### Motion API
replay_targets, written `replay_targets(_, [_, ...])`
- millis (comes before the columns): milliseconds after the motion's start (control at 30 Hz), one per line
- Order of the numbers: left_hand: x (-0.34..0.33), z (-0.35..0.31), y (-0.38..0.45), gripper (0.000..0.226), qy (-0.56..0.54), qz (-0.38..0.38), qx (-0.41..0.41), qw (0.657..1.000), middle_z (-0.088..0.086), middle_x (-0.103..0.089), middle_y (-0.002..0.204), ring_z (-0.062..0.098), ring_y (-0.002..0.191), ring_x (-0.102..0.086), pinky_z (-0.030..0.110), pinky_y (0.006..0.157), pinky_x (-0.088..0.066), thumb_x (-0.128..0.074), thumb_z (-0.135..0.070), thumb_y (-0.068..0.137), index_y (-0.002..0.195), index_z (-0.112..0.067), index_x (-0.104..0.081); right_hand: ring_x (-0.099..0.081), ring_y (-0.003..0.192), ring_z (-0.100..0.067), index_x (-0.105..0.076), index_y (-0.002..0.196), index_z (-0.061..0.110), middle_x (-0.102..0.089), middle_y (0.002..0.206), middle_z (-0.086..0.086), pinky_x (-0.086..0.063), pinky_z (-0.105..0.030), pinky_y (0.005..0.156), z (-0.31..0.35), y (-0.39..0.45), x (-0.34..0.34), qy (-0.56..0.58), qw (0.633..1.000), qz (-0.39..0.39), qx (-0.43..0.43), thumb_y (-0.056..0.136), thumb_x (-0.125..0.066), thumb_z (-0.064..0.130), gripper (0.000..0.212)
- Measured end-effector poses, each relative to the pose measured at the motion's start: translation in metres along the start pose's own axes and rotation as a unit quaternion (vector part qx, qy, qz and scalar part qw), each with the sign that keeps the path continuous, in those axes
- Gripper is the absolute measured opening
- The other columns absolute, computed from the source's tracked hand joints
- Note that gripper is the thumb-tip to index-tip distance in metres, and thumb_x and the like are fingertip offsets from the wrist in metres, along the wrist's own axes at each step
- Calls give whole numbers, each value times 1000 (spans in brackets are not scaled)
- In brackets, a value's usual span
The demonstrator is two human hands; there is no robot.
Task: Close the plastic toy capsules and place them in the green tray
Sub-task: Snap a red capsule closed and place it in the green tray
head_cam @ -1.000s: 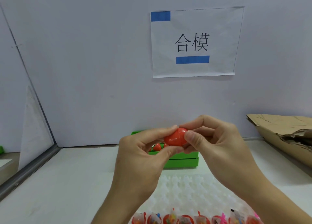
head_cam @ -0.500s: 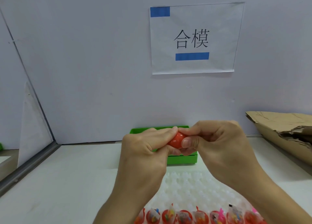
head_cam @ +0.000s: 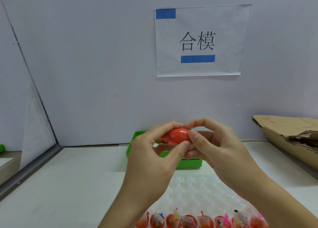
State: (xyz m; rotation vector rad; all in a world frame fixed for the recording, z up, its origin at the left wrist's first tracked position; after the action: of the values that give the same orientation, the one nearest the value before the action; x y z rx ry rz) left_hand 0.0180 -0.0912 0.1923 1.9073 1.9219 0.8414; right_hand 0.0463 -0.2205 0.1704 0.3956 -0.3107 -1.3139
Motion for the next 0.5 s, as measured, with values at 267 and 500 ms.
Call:
replay_targets(267, [6,10,2,36,-30,-26,31,999,-9,-76,88,9,85,-72,21,79,-58,-77,-37,58,94,-30,-75,-73,73,-23,-74,85,25,-75,80,-13,-58,-23,69,-7,2,0,75,997,8,-24,70,-75,47,27])
replay_targets(500, [9,11,-1,39,66,-42,12,997,-17,-75,79,3,77,-72,15,73,-56,-86,0,64,82,-33,-76,-72,59,-24,-71,70,19,-76,74,-11,-57,-24,59,8,0,5,-25,999,-27,36,69,-71,26,7])
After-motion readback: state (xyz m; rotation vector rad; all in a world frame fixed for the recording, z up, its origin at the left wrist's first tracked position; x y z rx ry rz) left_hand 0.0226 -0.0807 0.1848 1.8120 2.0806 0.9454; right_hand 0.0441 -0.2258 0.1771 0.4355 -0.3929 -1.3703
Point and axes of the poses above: each hand's wrist, its own y-axis towards the middle knuckle, its own x-axis out of the back of the hand, z = x × y, the point moved 10 cm from there along y, towards the middle knuckle
